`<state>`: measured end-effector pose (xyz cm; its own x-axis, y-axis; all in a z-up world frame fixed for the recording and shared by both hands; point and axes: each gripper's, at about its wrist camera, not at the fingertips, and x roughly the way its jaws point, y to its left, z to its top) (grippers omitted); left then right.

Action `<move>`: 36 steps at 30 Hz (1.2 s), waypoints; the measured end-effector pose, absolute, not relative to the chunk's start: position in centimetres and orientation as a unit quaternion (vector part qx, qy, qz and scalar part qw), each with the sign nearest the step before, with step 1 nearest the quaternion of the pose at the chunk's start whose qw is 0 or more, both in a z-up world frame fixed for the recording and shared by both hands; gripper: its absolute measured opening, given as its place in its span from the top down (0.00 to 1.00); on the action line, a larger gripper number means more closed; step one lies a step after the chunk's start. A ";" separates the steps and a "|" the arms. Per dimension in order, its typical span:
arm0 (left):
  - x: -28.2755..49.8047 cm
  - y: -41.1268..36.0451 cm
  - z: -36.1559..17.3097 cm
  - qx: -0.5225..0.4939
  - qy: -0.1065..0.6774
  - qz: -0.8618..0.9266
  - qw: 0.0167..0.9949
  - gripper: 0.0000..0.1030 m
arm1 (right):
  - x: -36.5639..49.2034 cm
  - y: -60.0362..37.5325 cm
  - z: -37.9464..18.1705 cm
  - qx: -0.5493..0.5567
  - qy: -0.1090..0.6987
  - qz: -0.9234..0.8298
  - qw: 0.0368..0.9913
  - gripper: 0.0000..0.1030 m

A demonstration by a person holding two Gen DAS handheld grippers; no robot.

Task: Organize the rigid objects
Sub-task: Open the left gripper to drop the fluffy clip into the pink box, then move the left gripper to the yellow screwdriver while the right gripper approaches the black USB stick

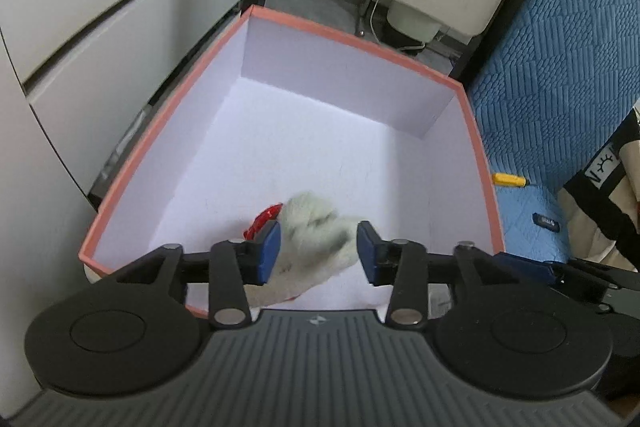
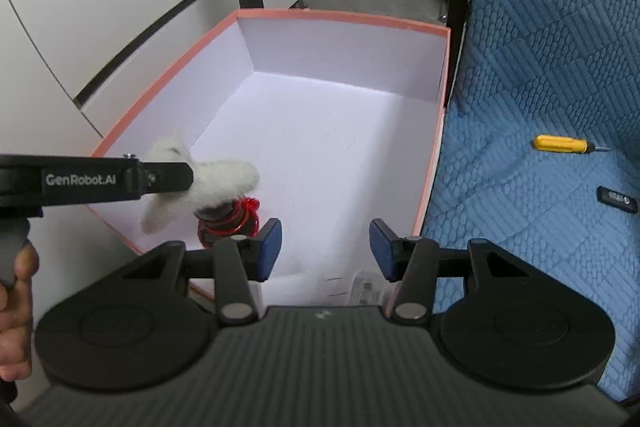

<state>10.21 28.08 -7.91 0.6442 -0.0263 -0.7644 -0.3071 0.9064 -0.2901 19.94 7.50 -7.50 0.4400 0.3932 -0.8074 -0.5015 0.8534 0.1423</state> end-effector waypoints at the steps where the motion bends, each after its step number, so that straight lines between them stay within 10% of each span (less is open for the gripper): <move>1: 10.2 28.0 -7.6 -0.201 0.410 0.079 0.886 0.51 | 19.9 7.2 -7.2 -0.053 0.456 0.266 0.848 0.49; 36: 11.1 15.1 -3.1 -0.161 0.318 -0.024 0.934 0.51 | 18.1 -5.9 -2.6 -0.002 0.329 0.174 0.928 0.49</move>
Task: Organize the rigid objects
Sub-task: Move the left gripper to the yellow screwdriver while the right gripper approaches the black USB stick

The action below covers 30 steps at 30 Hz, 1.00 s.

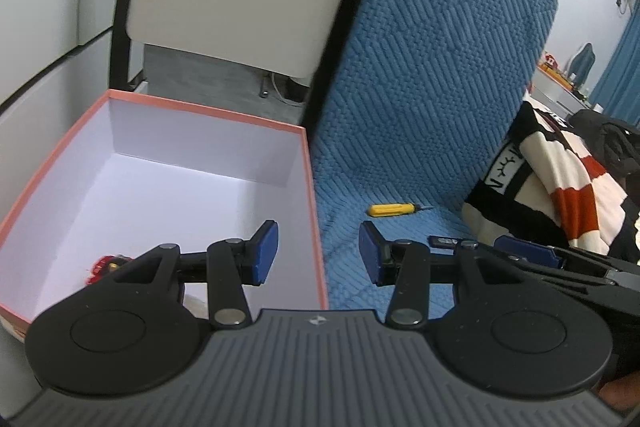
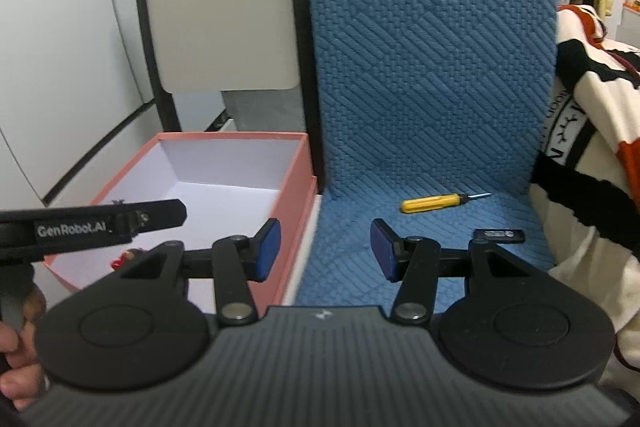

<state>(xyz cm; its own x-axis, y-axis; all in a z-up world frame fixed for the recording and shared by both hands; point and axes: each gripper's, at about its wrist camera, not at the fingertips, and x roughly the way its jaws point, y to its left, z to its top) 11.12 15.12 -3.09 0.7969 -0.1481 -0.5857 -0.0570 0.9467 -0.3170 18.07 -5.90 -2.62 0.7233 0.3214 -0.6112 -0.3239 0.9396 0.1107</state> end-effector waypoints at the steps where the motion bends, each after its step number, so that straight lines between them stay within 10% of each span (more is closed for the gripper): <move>1: 11.3 14.7 -3.3 -0.159 0.319 -0.027 0.934 0.51 | 18.0 -6.3 -2.8 -0.002 0.330 0.171 0.928 0.49; 30: 13.0 2.2 -8.1 -0.099 0.368 -0.105 0.919 0.51 | 15.9 -18.1 -9.4 0.002 0.365 0.061 0.929 0.49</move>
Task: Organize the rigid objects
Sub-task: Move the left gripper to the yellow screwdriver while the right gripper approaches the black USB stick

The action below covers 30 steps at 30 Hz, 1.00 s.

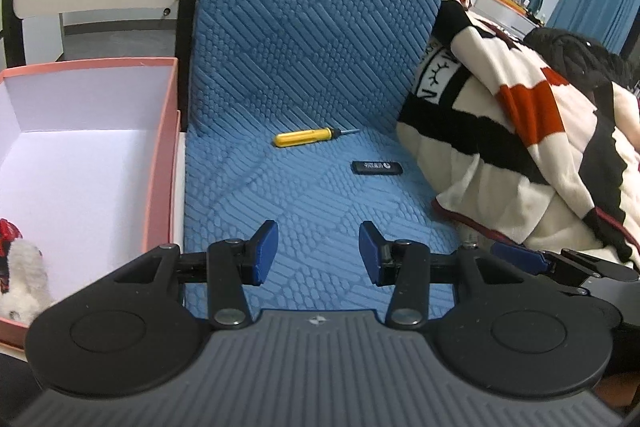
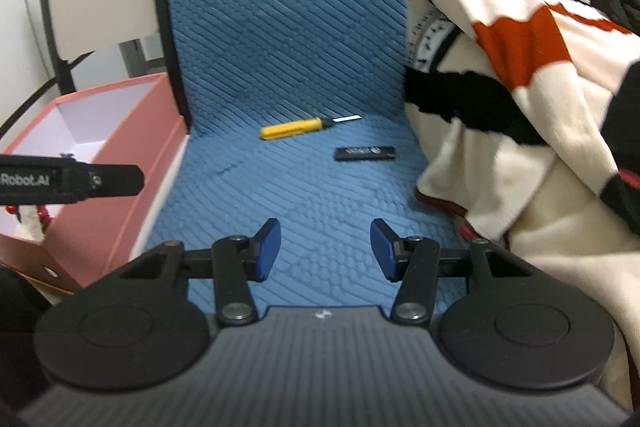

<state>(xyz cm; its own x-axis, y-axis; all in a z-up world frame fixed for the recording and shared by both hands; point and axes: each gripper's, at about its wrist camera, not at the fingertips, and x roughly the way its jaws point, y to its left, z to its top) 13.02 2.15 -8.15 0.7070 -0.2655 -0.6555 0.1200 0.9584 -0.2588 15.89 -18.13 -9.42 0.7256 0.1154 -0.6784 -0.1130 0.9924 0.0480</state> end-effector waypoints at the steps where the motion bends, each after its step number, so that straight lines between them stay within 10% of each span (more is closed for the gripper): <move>1: 13.1 1.9 -8.3 -0.098 0.369 -0.104 0.918 0.51 | 15.8 -18.4 -9.6 0.003 0.365 0.059 0.929 0.49; 30: 25.3 -2.3 -13.9 -0.058 0.410 -0.135 0.900 0.51 | 21.1 -21.0 -12.4 0.063 0.362 0.041 0.929 0.49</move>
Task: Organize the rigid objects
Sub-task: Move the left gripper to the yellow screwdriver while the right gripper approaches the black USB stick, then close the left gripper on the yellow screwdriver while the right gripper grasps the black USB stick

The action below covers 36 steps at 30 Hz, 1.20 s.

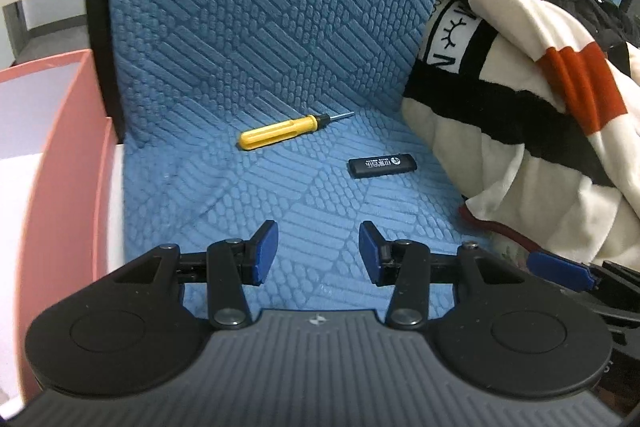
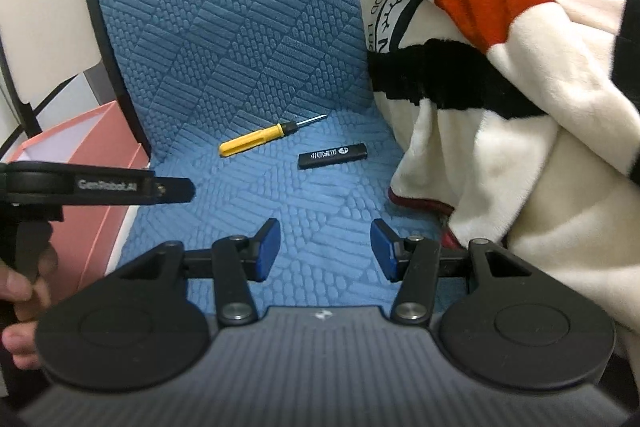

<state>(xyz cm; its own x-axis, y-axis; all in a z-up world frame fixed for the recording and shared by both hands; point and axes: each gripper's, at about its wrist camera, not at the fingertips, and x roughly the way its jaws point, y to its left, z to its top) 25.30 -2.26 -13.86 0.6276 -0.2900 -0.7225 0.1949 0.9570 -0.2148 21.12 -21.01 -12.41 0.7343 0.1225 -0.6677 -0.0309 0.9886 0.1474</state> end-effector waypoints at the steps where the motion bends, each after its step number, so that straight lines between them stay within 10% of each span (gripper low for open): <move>1: 25.7 -2.4 -14.0 -0.056 0.411 -0.137 0.900 0.51 | 21.5 -21.0 -12.5 0.063 0.361 0.041 0.929 0.49; 27: 39.6 -3.0 -16.2 -0.018 0.424 -0.137 0.895 0.51 | 30.1 -19.1 -16.3 0.021 0.374 0.039 0.927 0.46; 36: 43.7 -2.5 -18.8 0.014 0.452 -0.142 0.880 0.51 | 35.7 -21.4 -18.4 0.032 0.401 0.048 0.914 0.20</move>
<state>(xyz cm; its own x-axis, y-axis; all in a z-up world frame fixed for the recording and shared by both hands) 43.74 -2.49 -18.82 0.5505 -0.2368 -0.8006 0.2615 0.9596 -0.1041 35.70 -21.35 -18.37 0.6740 0.1140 -0.7299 -0.0624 0.9933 0.0975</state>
